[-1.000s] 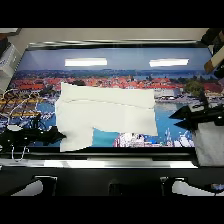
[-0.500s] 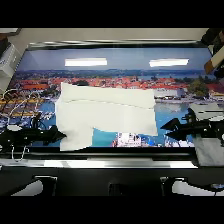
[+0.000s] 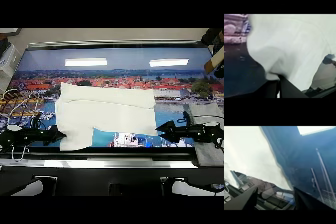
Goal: Fold the clothes and pants, and hang the long-sleeved shirts on hangers.
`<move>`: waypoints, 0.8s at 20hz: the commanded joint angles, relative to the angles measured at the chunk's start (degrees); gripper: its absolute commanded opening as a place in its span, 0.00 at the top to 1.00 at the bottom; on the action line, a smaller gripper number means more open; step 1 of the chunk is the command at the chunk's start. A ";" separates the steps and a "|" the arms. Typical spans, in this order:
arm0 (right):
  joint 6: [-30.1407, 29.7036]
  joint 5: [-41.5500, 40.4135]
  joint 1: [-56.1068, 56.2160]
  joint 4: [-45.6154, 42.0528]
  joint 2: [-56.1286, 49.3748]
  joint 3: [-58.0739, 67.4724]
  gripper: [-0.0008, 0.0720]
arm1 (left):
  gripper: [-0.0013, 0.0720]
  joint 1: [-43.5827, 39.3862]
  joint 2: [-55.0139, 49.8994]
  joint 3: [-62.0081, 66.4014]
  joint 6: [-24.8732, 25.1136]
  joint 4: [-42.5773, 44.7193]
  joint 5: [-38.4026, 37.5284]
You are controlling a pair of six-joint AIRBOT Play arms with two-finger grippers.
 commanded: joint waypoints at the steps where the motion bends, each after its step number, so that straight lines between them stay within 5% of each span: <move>1: 0.98 -5.27 5.31 -1.44 -0.07 -0.90 0.28 | 0.96 -0.02 0.02 -0.02 -0.02 -0.07 0.26; 4: 1.86 -7.87 7.19 -0.61 -0.04 -0.90 0.83 | 0.96 0.00 0.04 -0.02 -0.02 -0.07 0.24; 6: 1.36 -7.52 7.15 0.22 0.46 -0.87 0.94 | 0.96 0.00 0.07 -0.02 0.00 -0.07 0.09; 11: 1.60 0.04 7.15 1.11 7.39 -0.87 0.95 | 0.96 0.00 2.95 3.21 -1.18 -0.04 -6.47; 16: 13.14 12.74 7.15 -11.23 21.27 -0.90 0.95 | 0.96 0.00 19.47 6.60 -13.44 3.74 -12.28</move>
